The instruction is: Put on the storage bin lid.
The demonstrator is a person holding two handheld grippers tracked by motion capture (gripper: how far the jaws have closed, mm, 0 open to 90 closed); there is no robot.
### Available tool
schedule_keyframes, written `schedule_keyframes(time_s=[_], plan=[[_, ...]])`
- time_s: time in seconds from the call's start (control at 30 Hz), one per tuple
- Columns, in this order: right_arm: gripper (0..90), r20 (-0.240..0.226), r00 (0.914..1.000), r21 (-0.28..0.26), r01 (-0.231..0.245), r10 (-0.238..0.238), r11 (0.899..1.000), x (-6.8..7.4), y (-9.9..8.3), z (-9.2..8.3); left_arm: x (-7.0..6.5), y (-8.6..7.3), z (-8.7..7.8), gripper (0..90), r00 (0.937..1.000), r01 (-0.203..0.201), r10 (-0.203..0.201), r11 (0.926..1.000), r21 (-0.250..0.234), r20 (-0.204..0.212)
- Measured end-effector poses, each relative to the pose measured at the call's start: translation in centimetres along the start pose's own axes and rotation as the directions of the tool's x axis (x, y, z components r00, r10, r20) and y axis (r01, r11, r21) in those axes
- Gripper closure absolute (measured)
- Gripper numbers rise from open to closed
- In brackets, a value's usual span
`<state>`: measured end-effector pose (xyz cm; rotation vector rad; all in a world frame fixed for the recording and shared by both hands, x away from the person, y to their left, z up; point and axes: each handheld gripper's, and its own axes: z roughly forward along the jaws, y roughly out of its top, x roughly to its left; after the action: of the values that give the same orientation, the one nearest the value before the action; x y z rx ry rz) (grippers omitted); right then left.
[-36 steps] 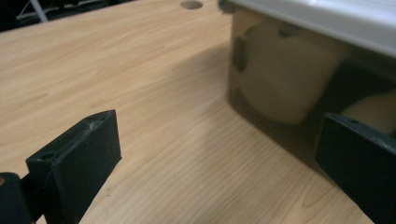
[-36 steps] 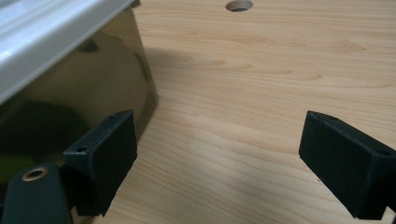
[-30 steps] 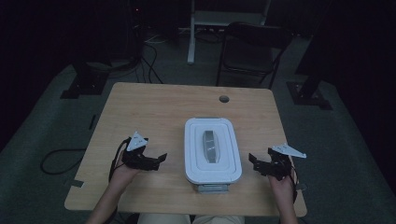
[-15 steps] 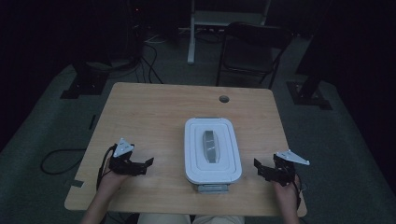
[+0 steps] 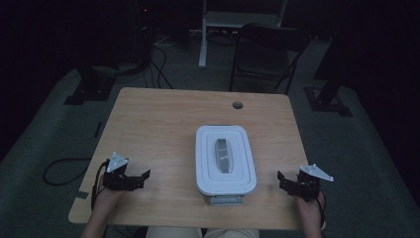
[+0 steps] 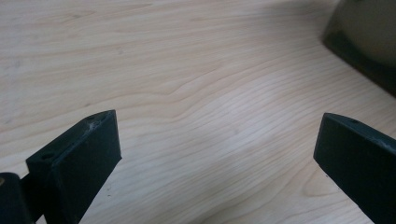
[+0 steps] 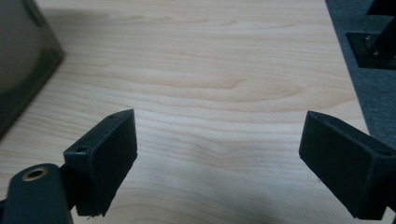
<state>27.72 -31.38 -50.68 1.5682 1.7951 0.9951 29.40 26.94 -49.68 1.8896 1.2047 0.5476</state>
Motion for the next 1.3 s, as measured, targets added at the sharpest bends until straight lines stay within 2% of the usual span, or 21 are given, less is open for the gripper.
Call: schedule_keyframes(time_s=[0.13, 0.3, 0.47, 0.63, 0.8, 0.93, 1.07, 1.17, 1.3], plan=[[11.1, 0.036, 0.9994, 0.008, -0.001, 0.001, 1.000, -0.3, -0.4, 0.2, 0.5, -0.6, -0.3, 1.3, 0.9986, 0.027, -0.027, 0.9996, -0.007, -0.045], [11.1, 0.071, 0.9975, 0.028, -0.006, 0.004, 1.000, -0.5, -1.0, 0.6, 1.0, -1.2, -0.5, 1.3, 0.9958, 0.047, -0.047, 0.9989, -0.009, -0.079], [11.1, 0.100, 0.9944, 0.032, -0.037, 0.034, 0.999, -0.8, -1.4, 0.8, 1.4, -1.9, -0.6, 1.3, 0.9920, 0.057, -0.056, 0.9984, 0.006, -0.113], [11.1, 0.121, 0.9926, 0.042, -0.014, 0.009, 0.999, -0.8, -1.6, 0.9, 2.3, -2.5, -1.0, 1.3, 0.9793, 0.102, -0.099, 0.9948, 0.009, -0.177], [11.1, 0.098, 0.9943, 0.050, -0.047, 0.042, 0.998, -1.0, -1.6, 1.0, 3.1, -3.0, -1.3, 1.3, 0.9723, 0.134, -0.135, 0.9908, -0.015, -0.191], [11.1, 0.101, 0.9944, 0.063, -0.040, 0.034, 0.997, -0.9, -1.5, 1.1, 3.2, -3.2, -1.5, 1.3, 0.9614, 0.142, -0.144, 0.9895, -0.025, -0.235], [11.2, 0.097, 0.9948, 0.079, -0.038, 0.030, 0.996, -0.8, -1.5, 1.3, 3.4, -3.3, -1.7, 1.3, 0.9462, 0.156, -0.165, 0.9863, -0.054, -0.279], [11.2, 0.095, 0.9949, 0.089, -0.041, 0.032, 0.995, -0.8, -1.4, 1.4, 3.5, -3.4, -1.7, 1.3, 0.9380, 0.145, -0.152, 0.9884, -0.046, -0.311], [11.2, 0.089, 0.9950, 0.088, -0.051, 0.043, 0.995, -0.9, -1.4, 1.4, 3.4, -3.4, -1.6, 1.3, 0.9375, 0.139, -0.144, 0.9896, -0.039, -0.317]])
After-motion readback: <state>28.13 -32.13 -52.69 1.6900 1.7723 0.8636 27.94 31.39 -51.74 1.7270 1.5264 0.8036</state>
